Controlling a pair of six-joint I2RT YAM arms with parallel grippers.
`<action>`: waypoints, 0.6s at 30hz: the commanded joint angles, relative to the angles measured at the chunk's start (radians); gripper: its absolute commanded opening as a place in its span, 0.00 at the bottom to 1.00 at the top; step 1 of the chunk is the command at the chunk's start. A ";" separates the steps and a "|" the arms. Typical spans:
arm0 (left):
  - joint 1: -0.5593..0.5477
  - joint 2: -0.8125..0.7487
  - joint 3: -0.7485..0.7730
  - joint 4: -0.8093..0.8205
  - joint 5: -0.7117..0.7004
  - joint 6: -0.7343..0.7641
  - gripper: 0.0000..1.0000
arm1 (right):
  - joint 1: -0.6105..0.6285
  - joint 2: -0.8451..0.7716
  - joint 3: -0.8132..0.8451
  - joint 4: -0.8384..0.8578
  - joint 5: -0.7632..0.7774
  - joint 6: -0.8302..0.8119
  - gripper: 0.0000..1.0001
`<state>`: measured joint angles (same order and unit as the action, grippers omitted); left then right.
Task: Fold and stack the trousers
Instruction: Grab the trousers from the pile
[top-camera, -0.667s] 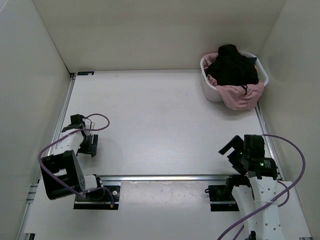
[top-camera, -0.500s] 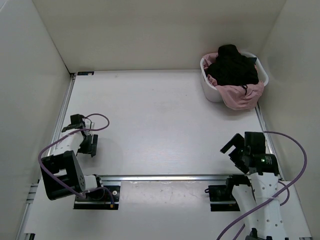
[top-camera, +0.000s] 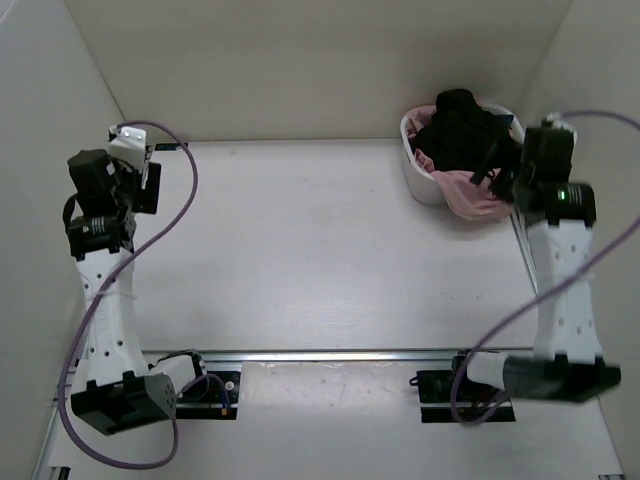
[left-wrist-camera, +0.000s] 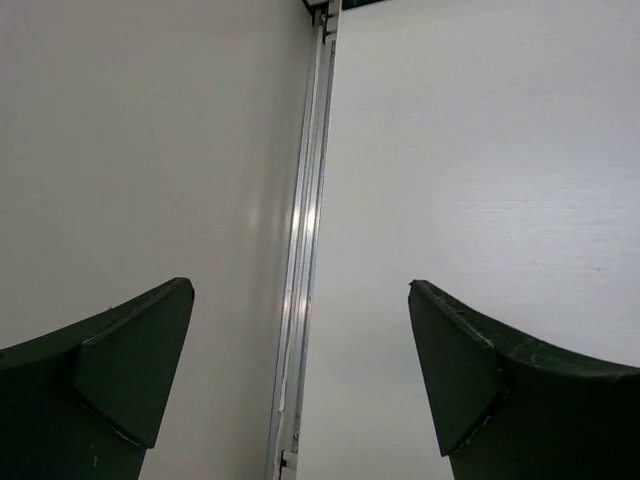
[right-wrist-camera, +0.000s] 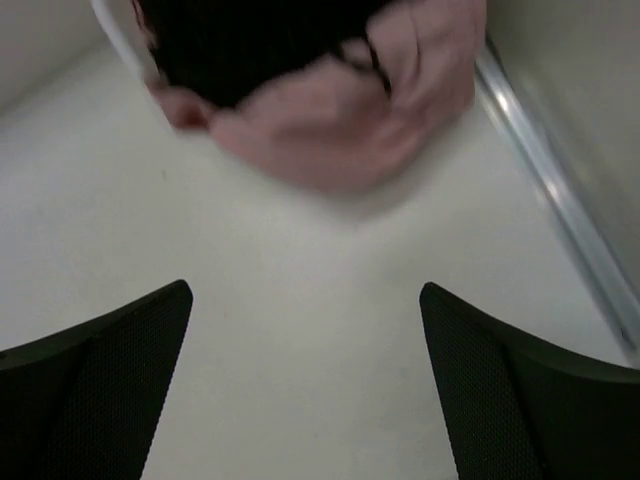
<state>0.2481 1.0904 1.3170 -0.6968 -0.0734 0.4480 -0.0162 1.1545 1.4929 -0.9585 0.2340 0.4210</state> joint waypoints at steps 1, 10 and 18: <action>-0.003 0.140 0.122 -0.055 0.069 0.006 1.00 | -0.028 0.358 0.266 0.150 0.015 -0.123 0.99; -0.012 0.316 0.275 -0.118 0.363 -0.044 0.97 | -0.090 1.065 0.957 0.228 -0.174 -0.091 0.99; -0.021 0.375 0.271 -0.155 0.279 -0.074 0.87 | -0.090 1.151 0.822 0.386 -0.318 -0.018 0.71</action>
<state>0.2314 1.4811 1.5612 -0.8268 0.2070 0.3965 -0.1188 2.3692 2.3249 -0.6605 0.0048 0.3820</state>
